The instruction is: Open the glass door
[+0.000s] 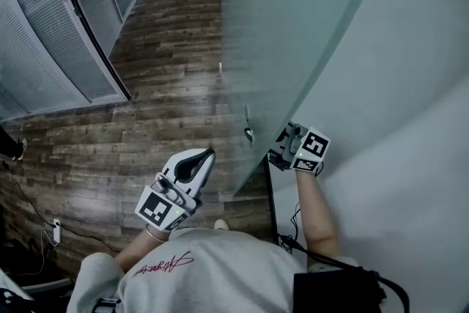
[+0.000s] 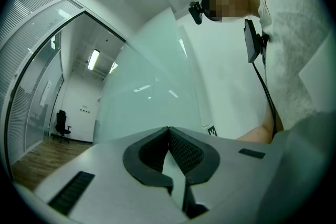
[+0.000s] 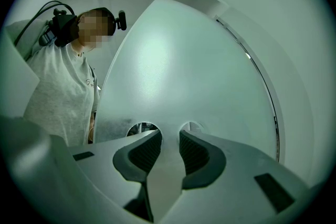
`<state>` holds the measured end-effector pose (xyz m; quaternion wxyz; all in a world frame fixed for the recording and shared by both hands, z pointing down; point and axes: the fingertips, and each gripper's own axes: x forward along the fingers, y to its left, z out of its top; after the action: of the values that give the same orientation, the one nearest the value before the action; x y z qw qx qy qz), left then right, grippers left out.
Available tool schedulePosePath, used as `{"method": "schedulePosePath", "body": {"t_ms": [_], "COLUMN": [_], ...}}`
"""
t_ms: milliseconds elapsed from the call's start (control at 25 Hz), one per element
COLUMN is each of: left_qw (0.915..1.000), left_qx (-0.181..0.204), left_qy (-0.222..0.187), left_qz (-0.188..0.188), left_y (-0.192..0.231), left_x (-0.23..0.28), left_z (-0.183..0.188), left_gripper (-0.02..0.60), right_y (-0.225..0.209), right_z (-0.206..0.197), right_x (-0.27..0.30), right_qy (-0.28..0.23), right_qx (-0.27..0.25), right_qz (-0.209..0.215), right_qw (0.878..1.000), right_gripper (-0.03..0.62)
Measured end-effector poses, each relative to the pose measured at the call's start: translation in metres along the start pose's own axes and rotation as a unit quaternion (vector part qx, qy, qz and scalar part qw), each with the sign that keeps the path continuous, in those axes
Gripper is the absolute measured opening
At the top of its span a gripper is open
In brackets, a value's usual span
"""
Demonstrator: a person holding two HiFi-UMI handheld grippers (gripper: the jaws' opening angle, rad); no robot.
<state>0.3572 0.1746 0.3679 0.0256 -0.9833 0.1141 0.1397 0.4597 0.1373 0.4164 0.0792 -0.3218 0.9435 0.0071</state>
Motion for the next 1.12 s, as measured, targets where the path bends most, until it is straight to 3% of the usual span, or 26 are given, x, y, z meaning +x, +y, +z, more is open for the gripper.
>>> {"method": "schedulePosePath", "body": {"t_ms": [640, 1120], "left_qw": [0.9998, 0.9994], "left_qx": [-0.005, -0.013], "left_qy": [0.019, 0.032], "left_qz": [-0.005, -0.009], "left_y": [0.002, 0.004], "left_x": [0.002, -0.003], "left_z": [-0.008, -0.018], "left_gripper": [0.012, 0.012], "right_y": [-0.003, -0.002], "right_z": [0.002, 0.003], "right_x": [-0.015, -0.030], "right_qy": [-0.010, 0.014], "right_qx": [0.011, 0.012], "right_qz": [0.000, 0.007], "right_qw": [1.000, 1.000], "right_gripper": [0.118, 0.124]}}
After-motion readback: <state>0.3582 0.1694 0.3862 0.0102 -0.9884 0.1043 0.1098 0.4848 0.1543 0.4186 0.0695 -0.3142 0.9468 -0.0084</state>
